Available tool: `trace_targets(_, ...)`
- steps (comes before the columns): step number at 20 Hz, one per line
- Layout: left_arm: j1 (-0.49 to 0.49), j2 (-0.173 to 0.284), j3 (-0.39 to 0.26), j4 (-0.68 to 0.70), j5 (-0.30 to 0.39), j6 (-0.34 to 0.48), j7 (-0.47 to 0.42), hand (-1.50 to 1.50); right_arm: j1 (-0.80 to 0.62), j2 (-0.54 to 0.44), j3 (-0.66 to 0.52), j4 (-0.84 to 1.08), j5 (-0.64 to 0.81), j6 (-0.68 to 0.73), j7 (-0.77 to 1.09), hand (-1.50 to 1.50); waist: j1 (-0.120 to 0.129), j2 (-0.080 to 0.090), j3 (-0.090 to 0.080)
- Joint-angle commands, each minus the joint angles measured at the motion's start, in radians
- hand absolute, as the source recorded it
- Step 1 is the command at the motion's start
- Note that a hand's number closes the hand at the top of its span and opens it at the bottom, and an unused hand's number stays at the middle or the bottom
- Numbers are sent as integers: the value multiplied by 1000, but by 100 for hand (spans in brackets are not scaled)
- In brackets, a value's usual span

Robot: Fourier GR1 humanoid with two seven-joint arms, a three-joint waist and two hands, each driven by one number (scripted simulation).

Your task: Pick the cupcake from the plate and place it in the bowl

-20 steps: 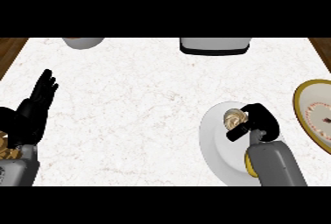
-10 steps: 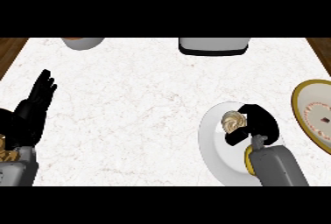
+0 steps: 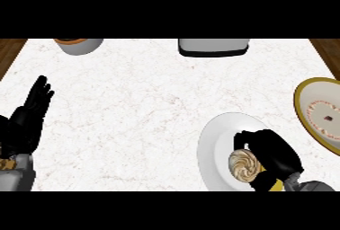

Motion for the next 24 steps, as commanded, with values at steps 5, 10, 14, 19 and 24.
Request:
trace_targets(5, 34, 27, 38, -31, 9, -3, 11, 0, 212, -272, -277, -407, -124, -158, -259, 150, -41, -1, 1)
trace_targets(10, 14, -1, 25, -28, -5, 16, 3, 0, 245, -251, -588, -495, -406, -160, -277, 150, -35, 8, 1)
trace_targets(14, 27, 2, 12, -59, -5, -8, 29, 0, 351, -271, -831, -485, -579, -99, -340, 150, -4, 13, 2)
trace_targets(19, -1, -39, -4, -4, -45, -2, -32, 0, 266, -322, -1009, -335, -734, 35, -331, 150, 27, 20, 0)
trace_targets(24, -74, -28, -3, -40, -39, -13, 79, 0, 129, -343, -948, -74, -741, 72, -391, 150, 47, 23, 1)
